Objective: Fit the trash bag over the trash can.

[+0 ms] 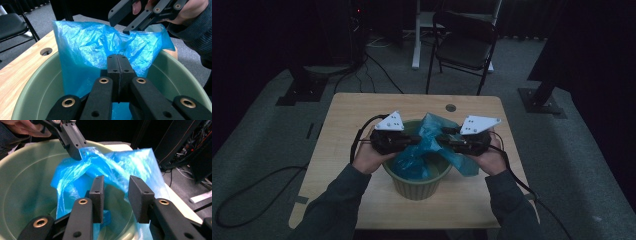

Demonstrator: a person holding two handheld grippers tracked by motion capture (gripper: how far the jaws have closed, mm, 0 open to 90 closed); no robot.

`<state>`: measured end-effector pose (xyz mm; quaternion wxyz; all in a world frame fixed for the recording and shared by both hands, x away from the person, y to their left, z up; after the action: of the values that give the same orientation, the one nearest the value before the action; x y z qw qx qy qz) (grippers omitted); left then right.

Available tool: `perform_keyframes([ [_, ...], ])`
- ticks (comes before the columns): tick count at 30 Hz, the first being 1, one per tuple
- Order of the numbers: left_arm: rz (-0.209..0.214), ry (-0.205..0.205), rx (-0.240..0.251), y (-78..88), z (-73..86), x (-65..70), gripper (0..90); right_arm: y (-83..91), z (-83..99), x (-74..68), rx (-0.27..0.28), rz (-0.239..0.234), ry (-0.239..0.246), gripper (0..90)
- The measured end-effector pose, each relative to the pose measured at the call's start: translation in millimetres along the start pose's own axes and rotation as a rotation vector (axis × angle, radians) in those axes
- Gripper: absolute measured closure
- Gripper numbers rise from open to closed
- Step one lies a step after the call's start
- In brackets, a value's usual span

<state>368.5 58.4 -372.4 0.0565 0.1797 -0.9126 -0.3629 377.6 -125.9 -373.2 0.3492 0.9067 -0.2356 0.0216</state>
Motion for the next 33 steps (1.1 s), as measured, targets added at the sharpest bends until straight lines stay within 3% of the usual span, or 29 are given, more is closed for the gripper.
perform_keyframes([
  [5,0.005,0.002,0.007,0.6,-0.8,0.2,90.0,0.7,-1.4,-0.8,0.02,-0.028,-0.005,64.2],
  [9,0.01,0.007,0.017,1.3,-1.4,-0.3,90.0,-6.7,-0.3,-3.4,-0.005,-0.032,0.006,65.6],
  [16,0.006,0.014,0.023,3.5,0.3,-2.1,90.0,-12.7,1.7,-4.9,-0.036,-0.016,0.013,89.2],
  [33,-0.021,0.046,0.023,11.6,13.9,-11.1,90.0,-4.8,12.4,-4.0,-0.053,0.002,0.006,90.0],
])
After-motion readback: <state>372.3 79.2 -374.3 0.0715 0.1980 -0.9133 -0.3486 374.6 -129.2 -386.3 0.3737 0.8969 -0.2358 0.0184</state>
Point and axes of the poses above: each handheld gripper's, and its own axes: y roughly backward along the jaws, z roughly out of its underside, x roughly to its right, the point moved 6 cm from there along -y, roughly forward along the jaws, and after that the axes turned 12 degrees about -x, right-handed, at the moved point
